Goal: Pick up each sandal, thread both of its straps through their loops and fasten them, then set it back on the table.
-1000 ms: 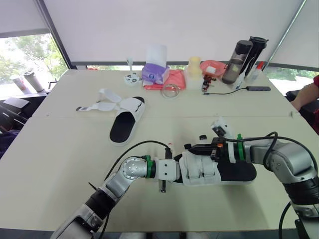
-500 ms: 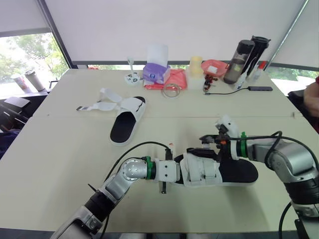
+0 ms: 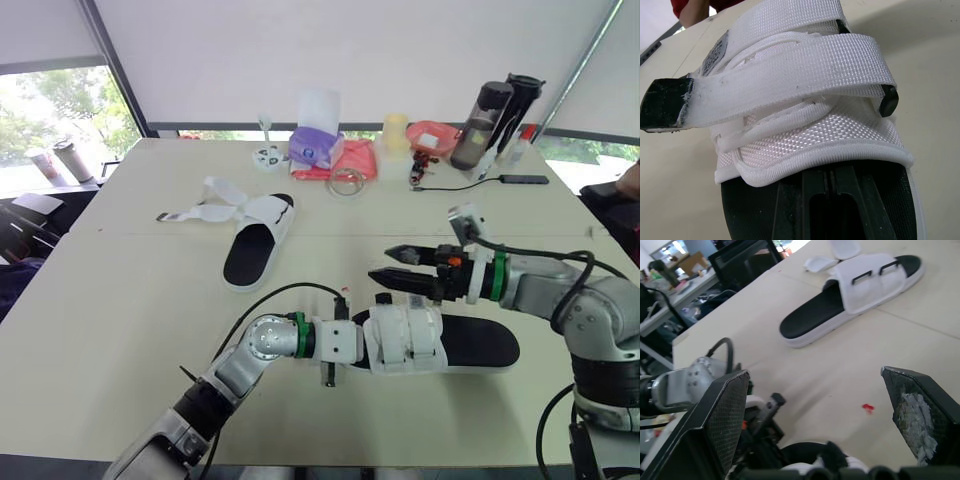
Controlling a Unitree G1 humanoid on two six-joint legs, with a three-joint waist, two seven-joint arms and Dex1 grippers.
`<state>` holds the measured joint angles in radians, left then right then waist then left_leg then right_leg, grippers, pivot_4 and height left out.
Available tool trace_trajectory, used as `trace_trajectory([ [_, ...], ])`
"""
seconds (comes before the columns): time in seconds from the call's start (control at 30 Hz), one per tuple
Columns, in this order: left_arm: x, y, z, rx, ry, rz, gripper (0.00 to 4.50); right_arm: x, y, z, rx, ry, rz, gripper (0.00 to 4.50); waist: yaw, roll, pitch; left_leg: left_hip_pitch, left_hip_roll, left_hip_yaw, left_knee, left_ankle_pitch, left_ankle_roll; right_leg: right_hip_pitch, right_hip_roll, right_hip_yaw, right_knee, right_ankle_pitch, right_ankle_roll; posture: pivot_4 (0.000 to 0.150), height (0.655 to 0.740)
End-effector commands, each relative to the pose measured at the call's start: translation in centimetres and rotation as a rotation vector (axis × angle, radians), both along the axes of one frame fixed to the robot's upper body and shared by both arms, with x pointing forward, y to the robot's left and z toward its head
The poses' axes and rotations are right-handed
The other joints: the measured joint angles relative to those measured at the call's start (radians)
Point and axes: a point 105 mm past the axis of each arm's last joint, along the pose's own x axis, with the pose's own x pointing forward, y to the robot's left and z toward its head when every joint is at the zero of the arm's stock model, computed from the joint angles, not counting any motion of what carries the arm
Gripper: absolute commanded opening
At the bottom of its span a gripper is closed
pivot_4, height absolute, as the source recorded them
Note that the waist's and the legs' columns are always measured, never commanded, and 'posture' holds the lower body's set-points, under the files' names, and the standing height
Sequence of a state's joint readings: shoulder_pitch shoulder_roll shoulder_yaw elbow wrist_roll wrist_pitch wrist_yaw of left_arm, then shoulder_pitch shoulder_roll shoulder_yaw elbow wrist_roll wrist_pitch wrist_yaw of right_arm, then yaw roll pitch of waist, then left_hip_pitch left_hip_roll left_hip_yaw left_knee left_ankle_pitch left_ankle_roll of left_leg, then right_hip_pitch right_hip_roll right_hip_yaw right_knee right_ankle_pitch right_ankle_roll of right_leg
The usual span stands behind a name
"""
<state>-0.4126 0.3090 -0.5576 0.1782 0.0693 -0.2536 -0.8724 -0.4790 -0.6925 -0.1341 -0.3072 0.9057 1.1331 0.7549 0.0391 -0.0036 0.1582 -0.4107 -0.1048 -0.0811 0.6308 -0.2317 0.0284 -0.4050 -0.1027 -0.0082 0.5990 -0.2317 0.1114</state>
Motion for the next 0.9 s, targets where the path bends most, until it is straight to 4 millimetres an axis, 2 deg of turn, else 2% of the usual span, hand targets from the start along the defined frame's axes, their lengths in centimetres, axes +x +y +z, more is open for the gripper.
trace_trajectory([
  [0.03,0.6,1.6,-3.2,0.118,0.069,0.072,0.00,-1.8,0.9,-0.1,-0.011,0.032,0.101,4.49,0.001,0.000,0.000,0.000,0.000,0.000,0.000,0.000,0.000,0.000,0.000,0.000,0.000,0.000,0.000,0.150,0.7400],
  [0.3,0.6,1.7,-3.3,0.116,0.071,0.086,0.00,-2.9,0.7,-1.4,-0.040,0.118,0.146,4.49,0.000,0.000,0.000,0.000,0.000,0.000,0.000,0.000,0.000,0.000,0.000,0.000,0.000,0.000,0.000,0.150,0.7400],
  [0.6,0.7,1.6,-3.3,0.114,0.059,0.089,0.00,-1.9,-0.4,-4.0,-0.163,0.155,0.094,4.49,0.001,0.000,0.000,0.000,0.000,0.000,0.000,0.000,0.000,0.000,-0.001,0.000,-0.001,0.000,0.000,0.150,0.7400],
  [0.9,0.6,1.5,-3.0,0.102,0.047,0.091,0.00,-1.9,-0.6,-4.4,-0.183,0.145,0.096,4.49,0.001,0.000,0.000,0.000,0.000,0.000,0.000,0.000,0.000,0.001,-0.001,0.000,-0.001,0.000,0.000,0.150,0.7400],
])
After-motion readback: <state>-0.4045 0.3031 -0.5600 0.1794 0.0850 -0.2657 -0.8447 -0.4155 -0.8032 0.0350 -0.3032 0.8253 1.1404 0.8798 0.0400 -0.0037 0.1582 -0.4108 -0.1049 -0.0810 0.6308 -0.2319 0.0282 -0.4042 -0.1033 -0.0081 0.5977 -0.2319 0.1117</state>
